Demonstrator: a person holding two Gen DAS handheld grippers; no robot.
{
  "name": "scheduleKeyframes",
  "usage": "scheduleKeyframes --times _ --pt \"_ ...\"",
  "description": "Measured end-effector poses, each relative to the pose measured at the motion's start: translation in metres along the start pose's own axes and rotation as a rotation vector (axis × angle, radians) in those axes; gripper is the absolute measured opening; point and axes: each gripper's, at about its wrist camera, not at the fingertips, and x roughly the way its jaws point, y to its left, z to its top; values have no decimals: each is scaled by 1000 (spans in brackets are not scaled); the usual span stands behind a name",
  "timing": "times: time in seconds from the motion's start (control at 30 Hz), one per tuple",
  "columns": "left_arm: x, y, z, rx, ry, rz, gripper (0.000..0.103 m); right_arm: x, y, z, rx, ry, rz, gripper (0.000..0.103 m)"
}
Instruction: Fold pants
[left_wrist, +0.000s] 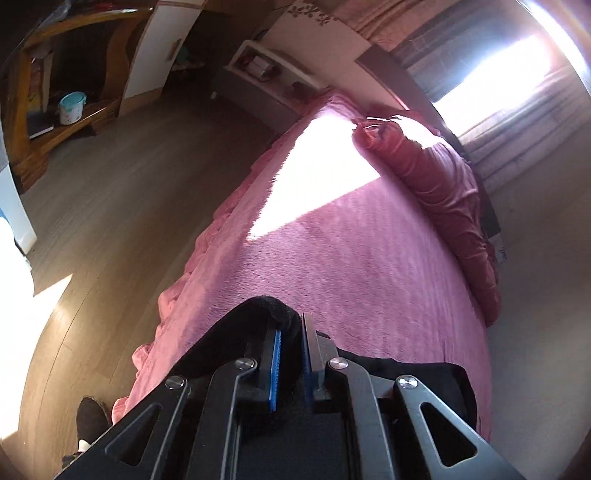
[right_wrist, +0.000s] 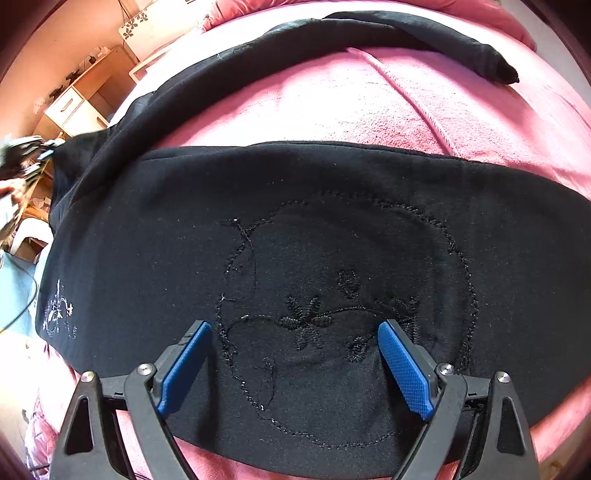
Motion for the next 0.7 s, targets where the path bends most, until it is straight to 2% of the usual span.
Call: scheduleKeyframes --times 0.1,0.17,0.3,0.47,0.7 --pt "-45 -28 -24 109 -24 -132 9 -8 -8 7 24 -1 20 88" --pt "-74 -40 -45 174 -31 -205 8 -14 -13 11 44 -13 45 79" --pt "-120 -51 -87 261 -26 -316 8 -27 -19 33 78 -65 85 71" --pt "-155 -45 -130 315 1 -365 7 -35 -16 89 112 -139 140 58" --pt "-183 -37 -170 340 22 -413 7 -27 8 188 133 -181 232 55"
